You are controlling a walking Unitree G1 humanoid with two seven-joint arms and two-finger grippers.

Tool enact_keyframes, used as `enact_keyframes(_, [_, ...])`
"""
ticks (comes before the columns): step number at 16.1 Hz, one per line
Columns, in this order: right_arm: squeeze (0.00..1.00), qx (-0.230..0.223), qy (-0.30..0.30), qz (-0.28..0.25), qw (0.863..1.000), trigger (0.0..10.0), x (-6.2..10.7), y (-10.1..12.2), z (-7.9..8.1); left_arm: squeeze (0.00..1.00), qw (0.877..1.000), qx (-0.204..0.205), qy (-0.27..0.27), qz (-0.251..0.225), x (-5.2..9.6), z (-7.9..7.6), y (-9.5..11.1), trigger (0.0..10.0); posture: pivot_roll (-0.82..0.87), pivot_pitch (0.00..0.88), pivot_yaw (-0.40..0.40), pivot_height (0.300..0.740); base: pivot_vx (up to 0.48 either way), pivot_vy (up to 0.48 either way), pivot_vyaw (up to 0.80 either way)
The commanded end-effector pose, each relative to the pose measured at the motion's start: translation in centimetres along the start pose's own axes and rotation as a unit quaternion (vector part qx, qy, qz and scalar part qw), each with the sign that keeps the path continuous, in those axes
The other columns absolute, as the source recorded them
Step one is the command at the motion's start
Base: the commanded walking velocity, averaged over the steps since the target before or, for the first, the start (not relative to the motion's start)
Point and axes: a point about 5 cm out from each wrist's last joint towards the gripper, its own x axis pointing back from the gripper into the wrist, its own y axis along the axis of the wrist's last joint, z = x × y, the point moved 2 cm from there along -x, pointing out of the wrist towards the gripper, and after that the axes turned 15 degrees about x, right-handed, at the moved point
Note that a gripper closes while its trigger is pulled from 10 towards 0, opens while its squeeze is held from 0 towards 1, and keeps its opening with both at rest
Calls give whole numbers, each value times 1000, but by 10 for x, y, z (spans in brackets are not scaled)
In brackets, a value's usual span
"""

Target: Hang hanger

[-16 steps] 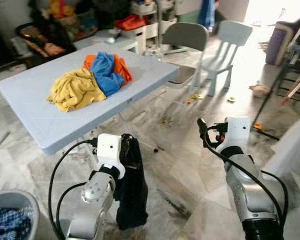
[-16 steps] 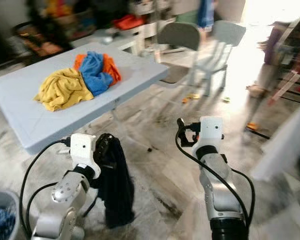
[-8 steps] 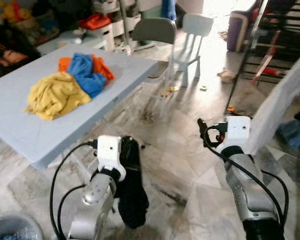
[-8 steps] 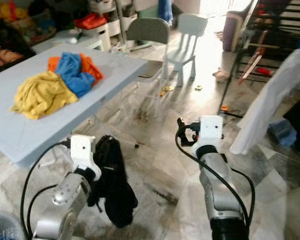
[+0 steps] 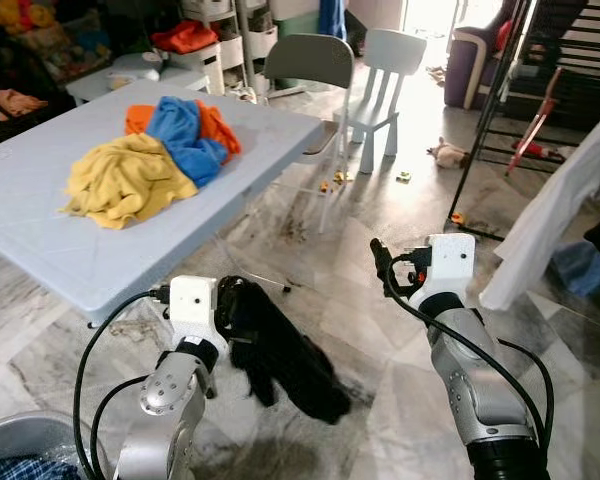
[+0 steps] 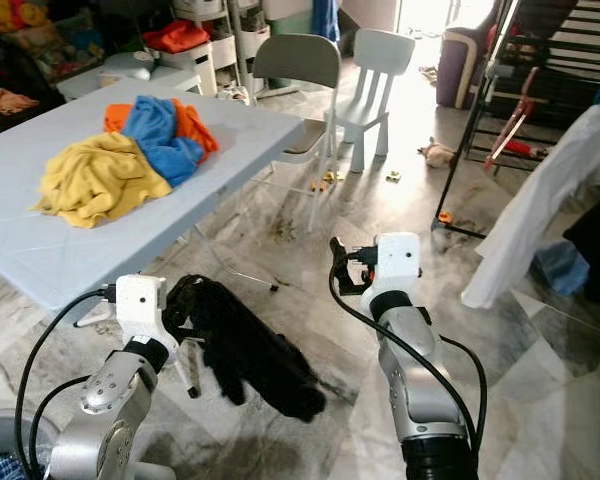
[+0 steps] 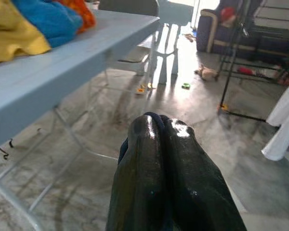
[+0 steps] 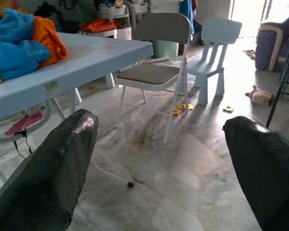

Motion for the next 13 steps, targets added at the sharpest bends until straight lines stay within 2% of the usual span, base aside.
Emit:
enact_keyframes(1, [0,9,7,-8,1000,10000,-6,5,-1,0,1000,2,4,-22,-3,1,6,10000,-67,0,27,740,0,0,-800])
enact_keyframes(3, [0,13,15,-10,1000,10000,-8,6,1,0,1000,2,12,-24,-2,5,7,10000,-61,0,17,740,0,0,-800])
enact_keyframes(13, [0,15,30,-15,999,10000,-17,8,7,0,999,0,34,-32,1,16,6,10000,-44,0,1,740,262,0,-800])
